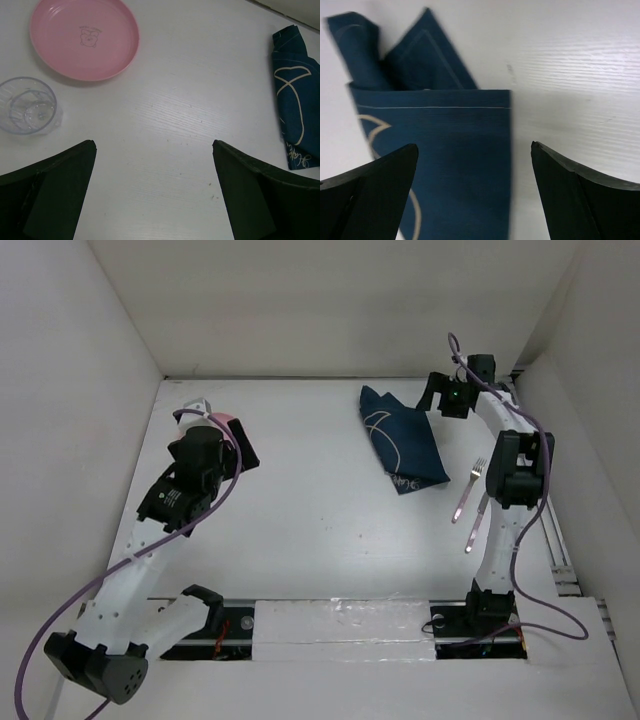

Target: Set the dinner table for one person

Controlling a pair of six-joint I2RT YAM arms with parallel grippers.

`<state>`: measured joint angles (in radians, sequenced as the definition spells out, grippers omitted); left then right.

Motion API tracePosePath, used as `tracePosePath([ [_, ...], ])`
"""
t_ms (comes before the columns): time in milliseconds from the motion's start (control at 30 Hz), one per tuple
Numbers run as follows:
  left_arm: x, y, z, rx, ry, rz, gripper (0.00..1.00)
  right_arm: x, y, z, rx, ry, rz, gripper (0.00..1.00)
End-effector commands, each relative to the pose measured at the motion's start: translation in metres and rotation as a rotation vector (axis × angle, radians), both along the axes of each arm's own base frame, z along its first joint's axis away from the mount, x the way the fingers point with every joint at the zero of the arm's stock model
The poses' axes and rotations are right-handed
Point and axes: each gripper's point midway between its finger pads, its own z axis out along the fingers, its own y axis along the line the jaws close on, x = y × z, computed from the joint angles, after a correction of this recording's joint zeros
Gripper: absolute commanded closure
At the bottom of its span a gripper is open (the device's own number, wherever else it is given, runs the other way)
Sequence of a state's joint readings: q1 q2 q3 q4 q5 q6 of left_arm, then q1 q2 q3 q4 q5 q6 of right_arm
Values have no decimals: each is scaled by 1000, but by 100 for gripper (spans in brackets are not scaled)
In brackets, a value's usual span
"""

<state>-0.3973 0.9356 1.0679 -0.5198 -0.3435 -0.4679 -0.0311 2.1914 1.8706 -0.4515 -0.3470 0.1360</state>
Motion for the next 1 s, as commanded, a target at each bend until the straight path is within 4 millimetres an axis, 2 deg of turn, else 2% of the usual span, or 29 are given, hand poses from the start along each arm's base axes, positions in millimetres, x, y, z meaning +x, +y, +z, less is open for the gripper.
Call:
tracePosePath([
  [0,4,-5,0,0,-10,-28,0,9,-9,3,82,-4,55,0],
  [100,6,-8,-1,2,-9,-42,0,11,-11,-18,88,38,93,0],
  [200,6,-8,-1,2,-9,-42,0,10,-2,-37,137,76,130,0],
  [333,7,-8,-4,6,-1,-42,0,13,-7,-54,181,106,140,3],
  [467,8,-9,-6,9,8,-42,0,15,-1,-68,228,133,151,13],
  [500,8,-9,-6,9,8,-42,0,14,-1,-73,229,142,150,21],
  [600,9,-11,-9,8,18,-50,0,15,2,-75,253,150,154,32],
  [633,9,-11,-9,8,18,-50,0,15,2,-75,253,150,154,42],
  [700,9,-11,-9,8,18,-50,0,17,7,-70,285,139,165,62],
  [733,9,-11,-9,8,18,-50,0,16,9,-68,301,143,166,80],
  [800,9,-11,-9,8,18,-50,0,22,11,-58,320,107,160,98],
  [833,9,-11,-9,8,18,-50,0,23,14,-50,346,87,167,100],
  [867,9,-11,-9,8,18,-50,0,26,9,-43,356,62,149,100],
  [900,9,-11,-9,8,18,-50,0,32,10,-22,366,-7,140,100],
  [967,9,-11,-9,8,18,-50,0,35,14,8,357,-104,147,100],
])
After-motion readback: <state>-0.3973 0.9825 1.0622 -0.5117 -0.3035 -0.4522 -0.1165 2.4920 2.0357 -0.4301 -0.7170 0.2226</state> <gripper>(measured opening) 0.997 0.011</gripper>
